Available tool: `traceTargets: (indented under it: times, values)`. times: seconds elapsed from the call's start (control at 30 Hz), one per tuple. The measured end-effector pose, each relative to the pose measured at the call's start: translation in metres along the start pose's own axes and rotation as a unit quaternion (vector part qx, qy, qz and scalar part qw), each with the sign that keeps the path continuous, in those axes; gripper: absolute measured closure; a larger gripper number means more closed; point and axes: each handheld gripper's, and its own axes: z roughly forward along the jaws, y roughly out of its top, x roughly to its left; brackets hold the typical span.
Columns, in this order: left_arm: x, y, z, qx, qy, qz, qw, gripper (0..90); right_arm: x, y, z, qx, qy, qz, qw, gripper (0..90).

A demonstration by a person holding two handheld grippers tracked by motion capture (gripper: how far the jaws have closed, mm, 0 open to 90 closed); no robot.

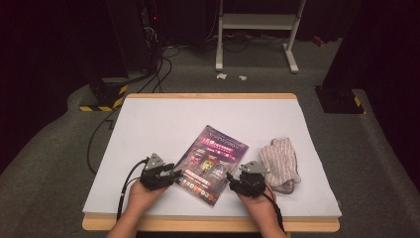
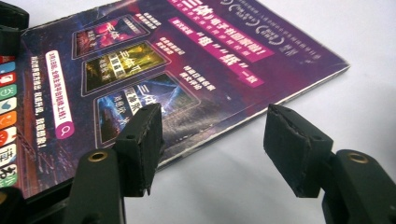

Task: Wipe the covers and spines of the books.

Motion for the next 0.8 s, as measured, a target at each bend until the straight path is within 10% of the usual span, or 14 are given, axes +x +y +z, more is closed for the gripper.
traceTargets:
  times: [0.43, 0.8]
  values:
    - [-0.028, -0.002, 0.003, 0.015, -0.033, 0.025, 0.9990, 57.5, -0.013, -0.005, 0.008, 0.040, 0.018, 0.055, 0.9975, 33.6]
    - [-0.039, -0.004, 0.002, 0.015, -0.038, 0.028, 0.9988, 58.1, -0.015, 0.012, 0.026, 0.046, 0.000, 0.057, 0.9973, 35.7]
